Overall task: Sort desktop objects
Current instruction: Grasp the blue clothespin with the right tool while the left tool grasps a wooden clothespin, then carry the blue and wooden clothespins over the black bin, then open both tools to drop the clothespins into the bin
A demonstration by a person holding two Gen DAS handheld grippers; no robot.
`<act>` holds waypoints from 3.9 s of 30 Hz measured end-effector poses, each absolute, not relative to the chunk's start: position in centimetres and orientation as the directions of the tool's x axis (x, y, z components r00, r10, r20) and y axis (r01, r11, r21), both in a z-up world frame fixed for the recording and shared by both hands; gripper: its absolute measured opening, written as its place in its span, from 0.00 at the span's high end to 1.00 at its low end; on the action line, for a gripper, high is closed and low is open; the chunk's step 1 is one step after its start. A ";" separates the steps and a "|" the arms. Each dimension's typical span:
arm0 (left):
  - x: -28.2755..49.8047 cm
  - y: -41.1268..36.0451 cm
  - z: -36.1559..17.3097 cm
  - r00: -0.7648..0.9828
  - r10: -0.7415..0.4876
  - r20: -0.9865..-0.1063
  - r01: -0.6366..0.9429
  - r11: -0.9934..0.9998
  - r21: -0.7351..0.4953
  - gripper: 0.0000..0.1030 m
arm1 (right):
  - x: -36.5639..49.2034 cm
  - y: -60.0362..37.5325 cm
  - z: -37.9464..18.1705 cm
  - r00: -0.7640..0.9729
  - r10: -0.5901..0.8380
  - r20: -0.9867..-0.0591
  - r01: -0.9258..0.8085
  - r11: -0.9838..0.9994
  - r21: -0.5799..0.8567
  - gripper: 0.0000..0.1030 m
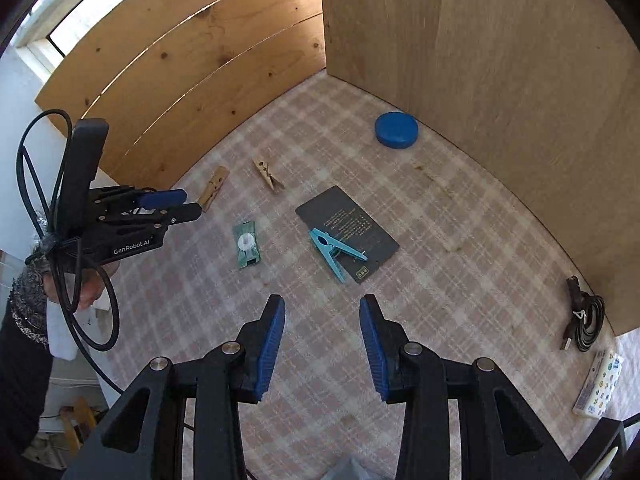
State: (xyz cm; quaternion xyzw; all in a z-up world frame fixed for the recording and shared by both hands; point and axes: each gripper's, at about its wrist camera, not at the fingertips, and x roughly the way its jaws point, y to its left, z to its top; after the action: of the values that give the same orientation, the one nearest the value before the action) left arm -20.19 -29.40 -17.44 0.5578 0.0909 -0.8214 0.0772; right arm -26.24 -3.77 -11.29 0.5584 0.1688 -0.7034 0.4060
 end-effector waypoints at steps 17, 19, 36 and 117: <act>-22.9 -29.5 -19.9 -0.327 -0.069 -0.942 0.267 -0.963 -0.022 0.84 | -29.0 -10.1 -17.6 0.027 -0.302 -0.953 0.810 -0.552 0.198 0.65; -22.7 -29.6 -19.9 -0.329 -0.065 -0.942 0.274 -0.961 -0.030 0.86 | -28.7 -10.0 -17.6 0.015 -0.297 -0.955 0.817 -0.546 0.183 0.65; -17.1 -27.6 -19.3 -0.343 -0.020 -0.939 0.260 -0.963 -0.074 0.87 | -27.4 -7.9 -18.3 0.006 -0.242 -0.970 0.798 -0.584 0.150 0.79; -9.6 31.6 -9.5 -0.107 0.471 -0.876 -0.738 -0.628 -0.247 0.87 | -10.8 49.6 -7.2 -0.464 -0.231 -0.855 -0.097 -0.946 0.308 0.74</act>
State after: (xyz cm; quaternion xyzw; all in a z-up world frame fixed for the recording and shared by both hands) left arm -9.63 31.61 -9.47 0.5258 -0.1269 -0.7332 -0.4121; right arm -10.84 49.61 -7.15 0.5159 -0.1589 -0.8408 0.0400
